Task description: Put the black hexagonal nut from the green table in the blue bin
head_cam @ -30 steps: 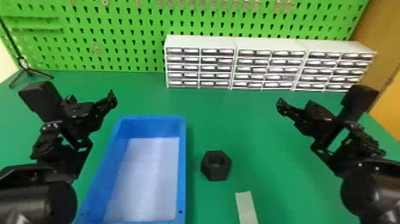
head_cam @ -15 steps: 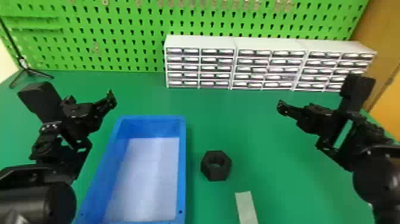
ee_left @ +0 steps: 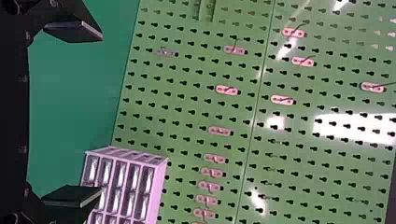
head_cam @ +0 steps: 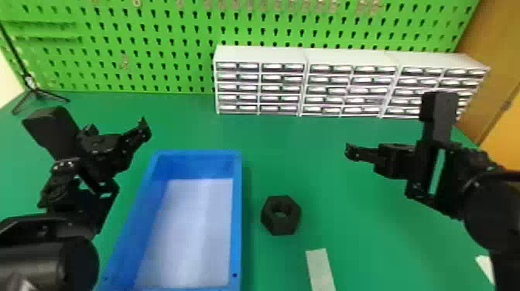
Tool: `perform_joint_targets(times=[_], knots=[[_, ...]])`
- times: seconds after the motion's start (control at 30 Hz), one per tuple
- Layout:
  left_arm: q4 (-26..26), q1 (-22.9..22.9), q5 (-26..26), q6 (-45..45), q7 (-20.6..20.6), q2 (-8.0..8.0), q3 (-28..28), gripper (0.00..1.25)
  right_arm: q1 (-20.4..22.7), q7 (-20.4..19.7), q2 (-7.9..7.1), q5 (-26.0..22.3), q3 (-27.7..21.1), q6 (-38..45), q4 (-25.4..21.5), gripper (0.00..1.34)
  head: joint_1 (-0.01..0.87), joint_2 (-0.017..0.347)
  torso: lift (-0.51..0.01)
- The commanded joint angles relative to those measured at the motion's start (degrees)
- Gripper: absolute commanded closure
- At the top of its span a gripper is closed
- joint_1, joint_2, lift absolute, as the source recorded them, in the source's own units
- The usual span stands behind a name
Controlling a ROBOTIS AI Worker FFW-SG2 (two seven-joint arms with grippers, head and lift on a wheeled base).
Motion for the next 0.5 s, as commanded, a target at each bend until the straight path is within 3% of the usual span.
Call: perform_joint_targets(times=[0.0,0.47], knots=[[0.00,0.10,0.00,-0.08,-0.04,-0.02,-0.05,0.13,-1.10,0.01,0.04,2.93,1.63,7.44,-2.50,0.14,0.692,0.008,-0.097],[0.00,0.19,0.00,-0.08,-0.04,0.07,-0.14,0.13,-3.39,0.01,0.22,6.63,8.22,21.15,-3.73,0.14,0.692,0.008,-0.097]])
